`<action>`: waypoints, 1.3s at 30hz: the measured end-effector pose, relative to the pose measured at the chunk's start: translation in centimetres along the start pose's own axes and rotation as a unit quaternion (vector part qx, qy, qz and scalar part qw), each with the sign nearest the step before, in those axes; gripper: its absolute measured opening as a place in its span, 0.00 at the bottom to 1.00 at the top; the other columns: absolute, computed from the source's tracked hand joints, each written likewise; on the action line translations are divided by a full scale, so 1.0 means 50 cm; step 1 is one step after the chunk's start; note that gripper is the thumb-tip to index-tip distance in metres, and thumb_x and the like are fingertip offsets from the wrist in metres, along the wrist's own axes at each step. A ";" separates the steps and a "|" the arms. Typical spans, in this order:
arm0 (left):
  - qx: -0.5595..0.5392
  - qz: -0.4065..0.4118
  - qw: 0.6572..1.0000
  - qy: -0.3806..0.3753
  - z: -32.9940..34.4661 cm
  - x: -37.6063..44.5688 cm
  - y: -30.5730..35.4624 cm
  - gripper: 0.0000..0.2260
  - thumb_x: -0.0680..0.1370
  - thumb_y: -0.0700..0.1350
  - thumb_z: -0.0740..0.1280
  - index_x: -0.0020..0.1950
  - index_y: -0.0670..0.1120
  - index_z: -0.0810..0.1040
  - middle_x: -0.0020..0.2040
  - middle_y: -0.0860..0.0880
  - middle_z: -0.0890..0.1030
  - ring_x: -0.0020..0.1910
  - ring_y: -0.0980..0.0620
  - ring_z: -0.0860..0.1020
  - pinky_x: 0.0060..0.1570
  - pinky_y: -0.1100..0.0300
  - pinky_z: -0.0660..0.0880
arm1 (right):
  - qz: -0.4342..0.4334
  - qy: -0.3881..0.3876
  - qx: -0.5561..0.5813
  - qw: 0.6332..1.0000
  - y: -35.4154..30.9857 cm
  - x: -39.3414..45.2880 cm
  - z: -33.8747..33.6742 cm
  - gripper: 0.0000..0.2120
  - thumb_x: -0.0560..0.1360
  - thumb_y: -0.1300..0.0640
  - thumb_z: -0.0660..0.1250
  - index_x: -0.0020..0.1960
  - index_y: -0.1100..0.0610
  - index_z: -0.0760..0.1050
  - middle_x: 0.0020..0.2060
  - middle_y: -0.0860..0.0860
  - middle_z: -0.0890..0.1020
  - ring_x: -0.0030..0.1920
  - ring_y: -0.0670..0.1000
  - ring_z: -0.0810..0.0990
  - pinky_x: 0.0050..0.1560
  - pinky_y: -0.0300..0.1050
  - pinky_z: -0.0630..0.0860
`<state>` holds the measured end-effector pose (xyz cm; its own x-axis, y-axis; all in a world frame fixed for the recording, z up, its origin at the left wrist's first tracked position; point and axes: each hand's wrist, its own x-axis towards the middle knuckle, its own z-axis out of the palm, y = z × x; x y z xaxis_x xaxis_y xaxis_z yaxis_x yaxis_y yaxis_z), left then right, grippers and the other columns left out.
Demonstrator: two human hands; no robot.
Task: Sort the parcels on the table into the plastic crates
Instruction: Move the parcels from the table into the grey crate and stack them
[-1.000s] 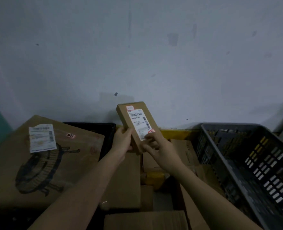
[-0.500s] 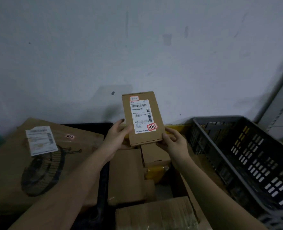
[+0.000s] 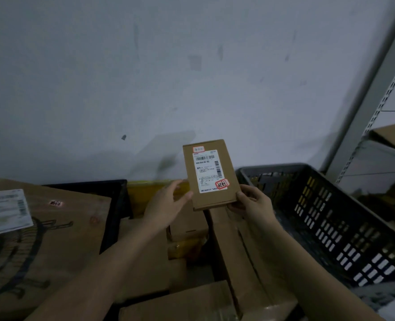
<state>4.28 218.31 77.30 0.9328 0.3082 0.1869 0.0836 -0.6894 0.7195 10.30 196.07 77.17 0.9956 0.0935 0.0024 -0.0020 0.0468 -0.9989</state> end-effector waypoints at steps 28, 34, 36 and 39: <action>-0.025 -0.169 0.985 -0.029 0.595 0.120 0.305 0.39 0.79 0.38 0.62 0.81 0.56 0.42 0.69 0.44 0.74 0.55 0.48 0.77 0.53 0.51 0.78 | 0.267 -0.018 -0.087 0.960 0.247 0.359 -0.544 0.10 0.79 0.69 0.64 0.60 0.66 0.72 0.54 0.64 0.78 0.42 0.62 0.82 0.29 0.50 0.82; -0.083 -0.182 0.980 -0.012 0.604 0.121 0.285 0.40 0.79 0.35 0.61 0.81 0.61 0.44 0.68 0.48 0.76 0.51 0.52 0.78 0.50 0.54 0.79 | 0.324 -0.039 -0.123 0.937 0.331 0.386 -0.484 0.15 0.76 0.72 0.67 0.60 0.63 0.70 0.59 0.65 0.76 0.49 0.65 0.80 0.21 0.46 0.79; -0.091 -0.178 0.980 -0.003 0.607 0.121 0.279 0.39 0.79 0.35 0.61 0.80 0.62 0.45 0.67 0.50 0.76 0.52 0.51 0.79 0.51 0.53 0.80 | 0.342 -0.041 -0.126 0.930 0.356 0.389 -0.467 0.16 0.76 0.71 0.67 0.61 0.63 0.69 0.59 0.64 0.76 0.47 0.64 0.80 0.24 0.48 0.80; -0.095 -0.177 0.980 0.007 0.610 0.122 0.279 0.40 0.79 0.35 0.61 0.80 0.62 0.45 0.61 0.52 0.78 0.50 0.49 0.81 0.51 0.45 0.81 | 0.346 -0.031 -0.136 0.928 0.400 0.394 -0.441 0.16 0.76 0.68 0.69 0.61 0.63 0.69 0.60 0.64 0.76 0.51 0.64 0.80 0.32 0.53 0.81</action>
<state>21.84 190.56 68.08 0.8517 0.5165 -0.0884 0.3333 -0.4037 0.8520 31.93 176.92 56.22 0.7574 0.0639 -0.6498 -0.6070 -0.2979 -0.7368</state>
